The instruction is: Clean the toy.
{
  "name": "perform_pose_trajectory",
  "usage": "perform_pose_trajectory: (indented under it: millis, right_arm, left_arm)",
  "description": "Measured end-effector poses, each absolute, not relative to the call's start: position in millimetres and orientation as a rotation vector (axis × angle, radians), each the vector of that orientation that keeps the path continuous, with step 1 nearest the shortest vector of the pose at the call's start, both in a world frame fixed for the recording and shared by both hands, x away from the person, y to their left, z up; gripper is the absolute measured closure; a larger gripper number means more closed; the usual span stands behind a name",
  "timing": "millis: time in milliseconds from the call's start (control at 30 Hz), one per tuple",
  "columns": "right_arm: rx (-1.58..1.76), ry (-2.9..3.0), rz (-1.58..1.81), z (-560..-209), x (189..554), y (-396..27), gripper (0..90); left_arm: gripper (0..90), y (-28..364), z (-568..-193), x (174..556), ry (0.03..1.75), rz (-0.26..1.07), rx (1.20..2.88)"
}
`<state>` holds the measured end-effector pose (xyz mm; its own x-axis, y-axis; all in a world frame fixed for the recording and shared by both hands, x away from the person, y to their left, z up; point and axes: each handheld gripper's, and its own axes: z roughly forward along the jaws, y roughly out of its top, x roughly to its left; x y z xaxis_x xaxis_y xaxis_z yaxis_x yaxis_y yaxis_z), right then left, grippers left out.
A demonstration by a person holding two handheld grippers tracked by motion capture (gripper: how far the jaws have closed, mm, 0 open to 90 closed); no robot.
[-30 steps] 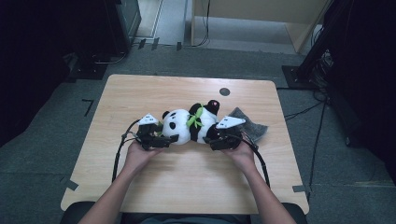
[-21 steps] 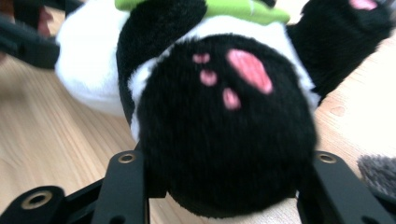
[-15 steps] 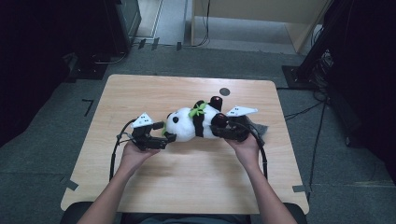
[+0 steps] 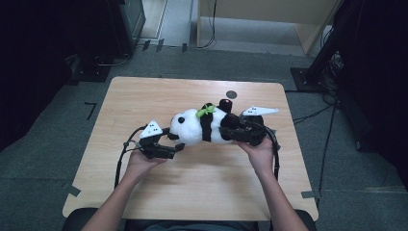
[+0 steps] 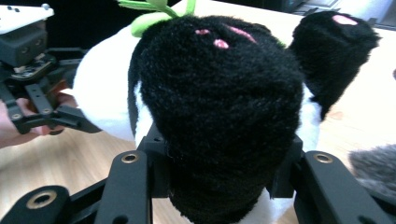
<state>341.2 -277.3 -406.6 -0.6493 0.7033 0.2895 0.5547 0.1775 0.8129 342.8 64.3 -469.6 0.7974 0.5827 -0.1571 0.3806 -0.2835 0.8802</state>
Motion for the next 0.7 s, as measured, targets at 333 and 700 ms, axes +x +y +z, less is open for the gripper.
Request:
perform_pose_trajectory:
  millis: [333,700]
  right_arm:
    - [1.206,2.329,1.463,-409.2,339.5,-269.4,51.7]
    - [1.075,2.305,1.503,-420.2,340.3,-276.8,28.9]
  left_arm:
    - [40.6,61.0,-462.2,337.9,0.749,0.296,1.929]
    - [56.6,76.8,-445.8,345.4,0.8,0.159,1.916]
